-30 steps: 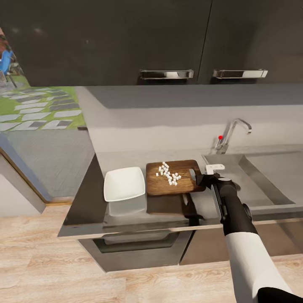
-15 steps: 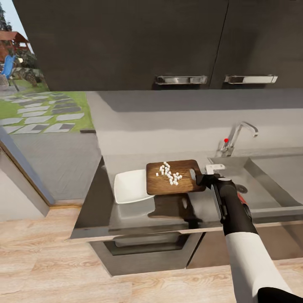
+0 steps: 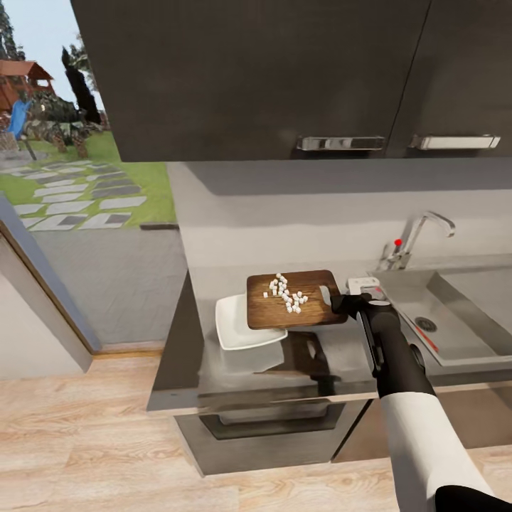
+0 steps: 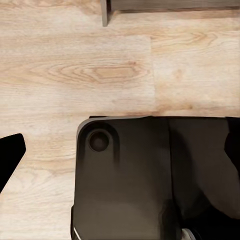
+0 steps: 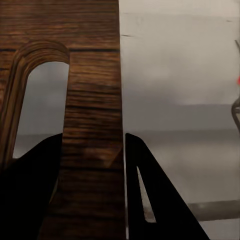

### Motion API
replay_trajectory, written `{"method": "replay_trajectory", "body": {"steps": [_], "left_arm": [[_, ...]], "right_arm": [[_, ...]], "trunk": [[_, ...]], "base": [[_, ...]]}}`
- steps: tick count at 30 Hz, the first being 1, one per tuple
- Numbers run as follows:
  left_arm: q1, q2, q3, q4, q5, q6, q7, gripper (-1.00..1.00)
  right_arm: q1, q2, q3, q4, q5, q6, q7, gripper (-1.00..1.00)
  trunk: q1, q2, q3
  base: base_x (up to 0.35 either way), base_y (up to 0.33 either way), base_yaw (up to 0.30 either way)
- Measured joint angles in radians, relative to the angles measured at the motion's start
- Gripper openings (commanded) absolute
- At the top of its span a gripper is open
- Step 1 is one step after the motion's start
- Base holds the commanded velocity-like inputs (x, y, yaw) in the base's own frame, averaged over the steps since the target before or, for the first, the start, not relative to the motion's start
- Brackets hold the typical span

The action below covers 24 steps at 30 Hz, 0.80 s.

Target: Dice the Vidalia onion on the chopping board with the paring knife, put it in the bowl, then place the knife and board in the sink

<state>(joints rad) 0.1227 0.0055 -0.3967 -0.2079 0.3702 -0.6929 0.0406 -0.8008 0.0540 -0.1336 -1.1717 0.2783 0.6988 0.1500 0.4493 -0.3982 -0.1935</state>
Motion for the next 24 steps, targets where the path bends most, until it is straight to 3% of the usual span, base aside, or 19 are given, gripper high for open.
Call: {"method": "replay_trajectory", "body": {"steps": [24], "left_arm": [[0.0, 0.0, 0.0, 0.001, 0.0, 0.0, 0.0, 1.0]], "right_arm": [[0.0, 0.0, 0.003, 0.001, -0.001, -0.002, 0.001, -1.0]], "trunk": [[0.0, 0.0, 0.001]], "base": [[0.018, 0.024, 0.0]]}}
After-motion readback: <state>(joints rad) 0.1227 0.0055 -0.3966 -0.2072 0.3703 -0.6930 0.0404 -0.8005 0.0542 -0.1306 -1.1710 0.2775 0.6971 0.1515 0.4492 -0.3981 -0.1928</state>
